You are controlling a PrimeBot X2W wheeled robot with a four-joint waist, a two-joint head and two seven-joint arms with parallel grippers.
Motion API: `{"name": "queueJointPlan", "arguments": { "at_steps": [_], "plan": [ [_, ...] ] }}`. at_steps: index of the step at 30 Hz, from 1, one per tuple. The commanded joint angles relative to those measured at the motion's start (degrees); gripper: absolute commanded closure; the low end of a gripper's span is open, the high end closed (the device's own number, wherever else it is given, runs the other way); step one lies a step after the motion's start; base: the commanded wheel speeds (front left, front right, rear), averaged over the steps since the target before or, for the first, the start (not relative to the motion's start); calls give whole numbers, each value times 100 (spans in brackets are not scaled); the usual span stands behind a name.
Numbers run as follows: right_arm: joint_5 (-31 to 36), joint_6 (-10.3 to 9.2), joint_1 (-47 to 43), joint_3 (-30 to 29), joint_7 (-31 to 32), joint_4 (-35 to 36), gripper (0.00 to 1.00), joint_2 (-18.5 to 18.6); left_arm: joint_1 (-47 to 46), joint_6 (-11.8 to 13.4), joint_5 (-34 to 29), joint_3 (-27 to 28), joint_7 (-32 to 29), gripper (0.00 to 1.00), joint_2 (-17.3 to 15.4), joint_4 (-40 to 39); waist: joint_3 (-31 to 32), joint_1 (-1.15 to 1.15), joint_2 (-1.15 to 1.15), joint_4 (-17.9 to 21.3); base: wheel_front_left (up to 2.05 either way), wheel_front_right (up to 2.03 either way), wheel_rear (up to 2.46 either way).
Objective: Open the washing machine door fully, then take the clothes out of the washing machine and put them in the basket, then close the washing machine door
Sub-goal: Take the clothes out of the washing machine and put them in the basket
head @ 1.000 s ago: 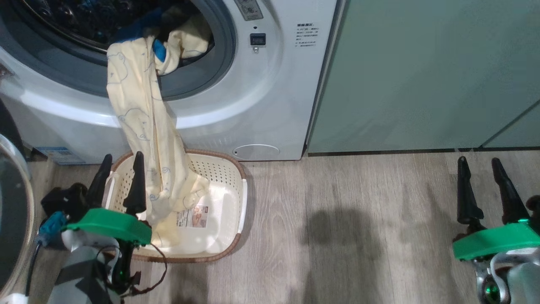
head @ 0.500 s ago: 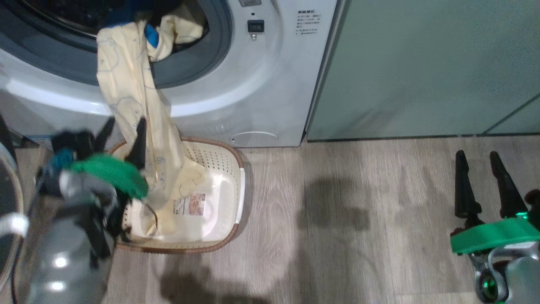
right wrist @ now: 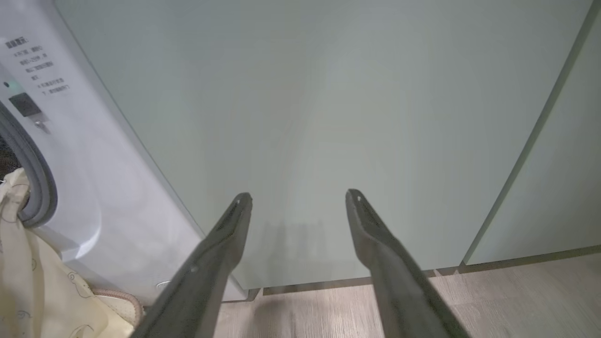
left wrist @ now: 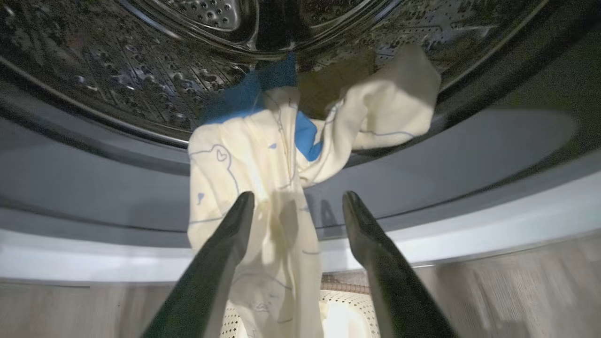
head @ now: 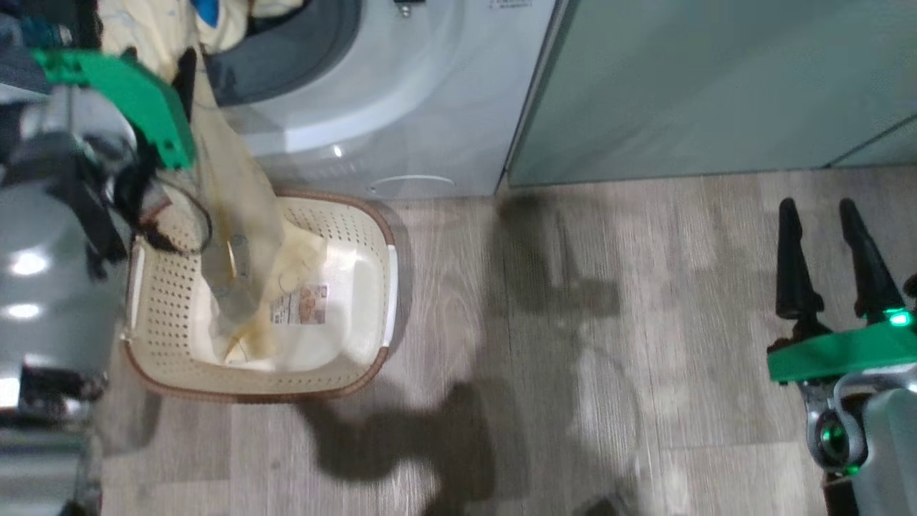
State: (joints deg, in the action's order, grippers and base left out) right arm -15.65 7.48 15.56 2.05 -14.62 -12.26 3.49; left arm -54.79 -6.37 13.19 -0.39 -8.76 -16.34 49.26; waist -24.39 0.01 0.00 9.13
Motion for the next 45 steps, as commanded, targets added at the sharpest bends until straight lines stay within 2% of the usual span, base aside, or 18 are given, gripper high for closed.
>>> {"name": "queueJointPlan", "arguments": {
  "at_steps": [1, 12, 16, 23, 33, 34, 36, 37, 45],
  "plan": [
    [-24, 1, 119, 89, -38, 198, 0, 7, -289, 34, -24, 85, -116, 0, -335, -99, -156, -1, 0, 55, 0, 0, 0],
    [-67, 1, 415, 206, -38, 208, 0, -34, -1347, 167, -60, -22, -884, 0, -638, 313, -672, -1, 0, 312, 0, 0, 0],
    [-71, 1, 485, 239, -38, 204, 0, -44, -1580, 228, -53, -36, -949, 0, -694, 476, -796, -1, 0, 364, 0, 0, 0],
    [-88, 1, 592, 269, -38, 237, 0, -53, -1867, 548, -295, -204, -867, 0, -890, 799, -1006, -1, 0, 440, 0, 0, 0],
    [-87, 1, 724, 287, -38, 257, 0, -58, -2222, 519, -333, -351, -864, 0, -1019, 1279, -1319, -1, 0, 504, 0, 0, 0],
    [-88, 1, 736, 291, -38, 256, 0, -58, -2245, 529, -344, -368, -848, 3, -1035, 1319, -1339, -1, 0, 509, 0, 0, 0],
    [-93, 1, 756, 296, -38, 260, 0, -58, -2284, 572, -361, -388, -780, 54, -1081, 1386, -1375, -1, 0, 519, 0, 0, 0],
    [-95, 1, 761, 295, -38, 261, 0, -59, -2295, 576, -366, -401, -740, 100, -1097, 1419, -1384, -1, 0, 519, 0, 0, 0],
    [-74, 1, 724, 231, -38, 213, 0, -60, -2265, 433, -208, -375, -451, 100, -1036, 1627, -1233, -1, 0, 441, 0, 0, 0]
  ]
}}
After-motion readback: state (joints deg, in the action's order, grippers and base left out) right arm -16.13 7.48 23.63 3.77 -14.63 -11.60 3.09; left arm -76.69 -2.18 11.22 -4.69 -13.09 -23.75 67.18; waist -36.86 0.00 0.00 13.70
